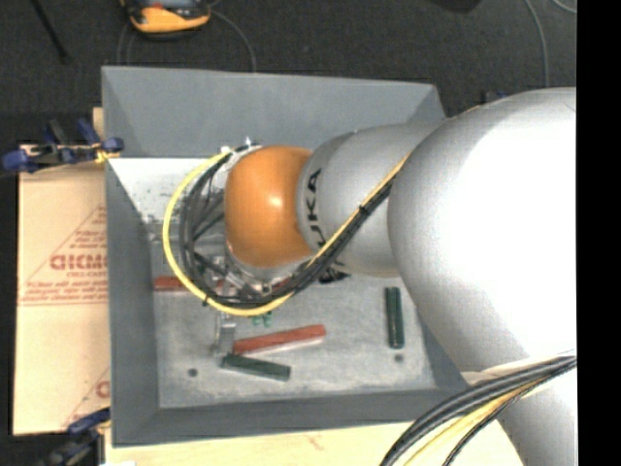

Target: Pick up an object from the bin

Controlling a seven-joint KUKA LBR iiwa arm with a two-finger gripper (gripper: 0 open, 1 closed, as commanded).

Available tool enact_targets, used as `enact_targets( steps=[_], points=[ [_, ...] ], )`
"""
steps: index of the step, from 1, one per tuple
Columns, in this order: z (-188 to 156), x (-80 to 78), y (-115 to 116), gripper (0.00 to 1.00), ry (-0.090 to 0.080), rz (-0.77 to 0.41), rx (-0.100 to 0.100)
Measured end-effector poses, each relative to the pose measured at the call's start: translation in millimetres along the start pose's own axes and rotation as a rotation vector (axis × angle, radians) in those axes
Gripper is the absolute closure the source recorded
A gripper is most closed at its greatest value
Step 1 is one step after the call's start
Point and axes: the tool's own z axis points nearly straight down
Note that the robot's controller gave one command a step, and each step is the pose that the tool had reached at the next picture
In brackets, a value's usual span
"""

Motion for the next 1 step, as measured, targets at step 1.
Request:
enact_targets(
  steps=[1],
  points=[
    [-5.1,-19.1,-1.2,1.0,-0.003,0.077,-0.002]
  ],
)
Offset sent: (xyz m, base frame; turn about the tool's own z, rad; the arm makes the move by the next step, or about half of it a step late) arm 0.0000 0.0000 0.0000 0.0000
